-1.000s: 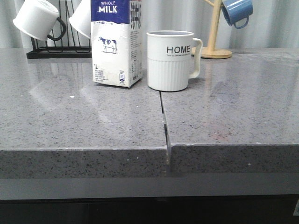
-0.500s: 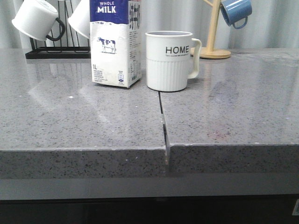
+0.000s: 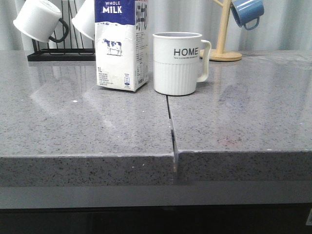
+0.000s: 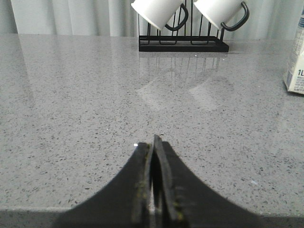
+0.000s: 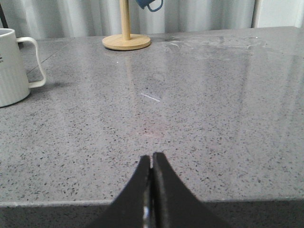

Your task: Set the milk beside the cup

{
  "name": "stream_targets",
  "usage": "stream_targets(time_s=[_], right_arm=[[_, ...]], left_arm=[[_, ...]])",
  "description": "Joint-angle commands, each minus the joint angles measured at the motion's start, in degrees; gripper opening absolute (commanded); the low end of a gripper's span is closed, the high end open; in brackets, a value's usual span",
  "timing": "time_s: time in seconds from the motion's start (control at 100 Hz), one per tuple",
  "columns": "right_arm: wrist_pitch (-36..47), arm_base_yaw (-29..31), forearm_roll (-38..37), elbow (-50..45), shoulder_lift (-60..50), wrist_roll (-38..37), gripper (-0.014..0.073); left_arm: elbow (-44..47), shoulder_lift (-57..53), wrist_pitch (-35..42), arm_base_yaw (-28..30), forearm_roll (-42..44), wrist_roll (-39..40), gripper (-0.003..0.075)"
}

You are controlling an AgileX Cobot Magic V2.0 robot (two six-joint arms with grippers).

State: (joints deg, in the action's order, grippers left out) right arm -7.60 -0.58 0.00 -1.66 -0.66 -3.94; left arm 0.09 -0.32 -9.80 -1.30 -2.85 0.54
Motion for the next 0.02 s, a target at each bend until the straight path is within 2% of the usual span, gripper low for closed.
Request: stream_targets(time_s=[0.0, 0.01], right_arm=[[4.01, 0.39, 0.00, 1.03, -1.13, 0.08, -0.0067], [4.01, 0.39, 0.00, 1.03, -1.13, 0.08, -0.0067]], left_arm=[[2.39, -1.76, 4.42, -0.42, -0.10, 0.58, -0.0021], [2.39, -1.76, 4.42, -0.42, -0.10, 0.58, -0.0021]])
